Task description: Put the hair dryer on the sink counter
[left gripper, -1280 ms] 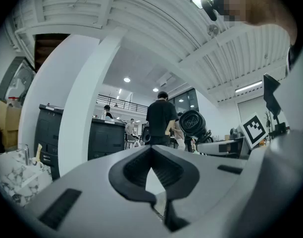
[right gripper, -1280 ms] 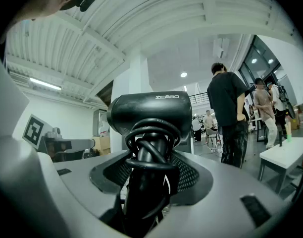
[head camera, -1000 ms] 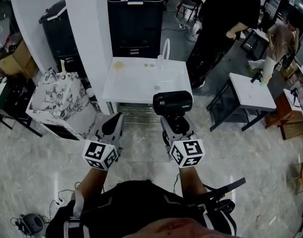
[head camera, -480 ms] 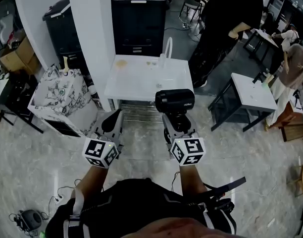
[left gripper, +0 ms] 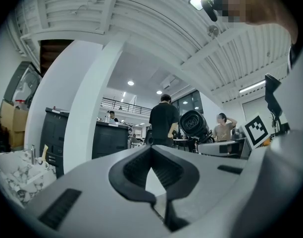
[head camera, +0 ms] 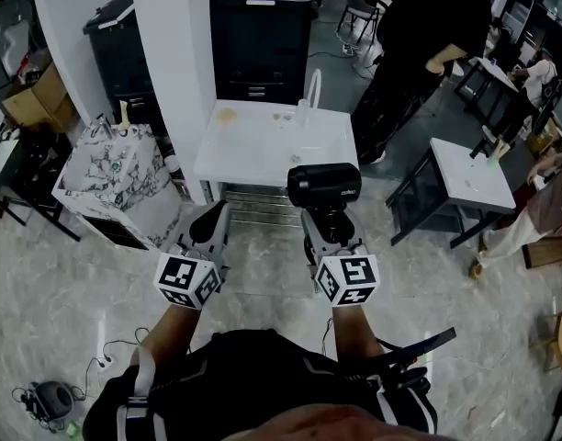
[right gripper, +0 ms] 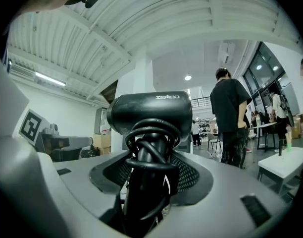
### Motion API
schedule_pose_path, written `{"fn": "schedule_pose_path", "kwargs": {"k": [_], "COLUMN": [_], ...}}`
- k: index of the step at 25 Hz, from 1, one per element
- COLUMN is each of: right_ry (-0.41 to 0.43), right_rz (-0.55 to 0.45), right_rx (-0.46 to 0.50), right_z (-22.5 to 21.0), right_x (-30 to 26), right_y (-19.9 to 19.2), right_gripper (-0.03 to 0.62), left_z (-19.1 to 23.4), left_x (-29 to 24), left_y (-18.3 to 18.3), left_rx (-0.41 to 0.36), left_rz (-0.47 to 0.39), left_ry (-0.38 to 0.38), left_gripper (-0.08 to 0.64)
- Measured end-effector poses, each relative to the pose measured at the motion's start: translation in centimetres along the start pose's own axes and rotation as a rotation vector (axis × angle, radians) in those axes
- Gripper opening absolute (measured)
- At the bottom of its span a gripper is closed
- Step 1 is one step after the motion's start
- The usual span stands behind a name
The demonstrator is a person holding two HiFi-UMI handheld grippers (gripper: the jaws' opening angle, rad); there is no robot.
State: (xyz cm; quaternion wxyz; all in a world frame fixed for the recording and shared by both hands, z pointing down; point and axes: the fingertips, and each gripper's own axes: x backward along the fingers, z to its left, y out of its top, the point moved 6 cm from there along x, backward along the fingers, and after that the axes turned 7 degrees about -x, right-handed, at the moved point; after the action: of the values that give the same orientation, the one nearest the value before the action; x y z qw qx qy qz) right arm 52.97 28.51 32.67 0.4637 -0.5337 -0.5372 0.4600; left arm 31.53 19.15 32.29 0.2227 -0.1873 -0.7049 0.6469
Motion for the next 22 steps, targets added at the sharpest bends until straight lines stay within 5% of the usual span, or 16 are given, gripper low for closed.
{"fn": "schedule_pose_path", "kwargs": {"k": [12, 22], "right_ry": [0.165, 0.315], "right_rz": [-0.004, 0.014], "right_rx": [-0.047, -0.034], "right_z": [0.6, 10.5], "right_x": [-1.0, -4.8], "right_y": [-0.3, -1.0], "right_gripper": [0.247, 0.247], "left_z": [-0.2, 6.2], "left_x": [3.1, 11.9], "left_y": [-0.3, 0.4], "left_rx": [-0.056, -0.060], "left_rz": [0.047, 0.035], "left_ry": [0.151, 0.295], "left_gripper": [0.005, 0.005]}}
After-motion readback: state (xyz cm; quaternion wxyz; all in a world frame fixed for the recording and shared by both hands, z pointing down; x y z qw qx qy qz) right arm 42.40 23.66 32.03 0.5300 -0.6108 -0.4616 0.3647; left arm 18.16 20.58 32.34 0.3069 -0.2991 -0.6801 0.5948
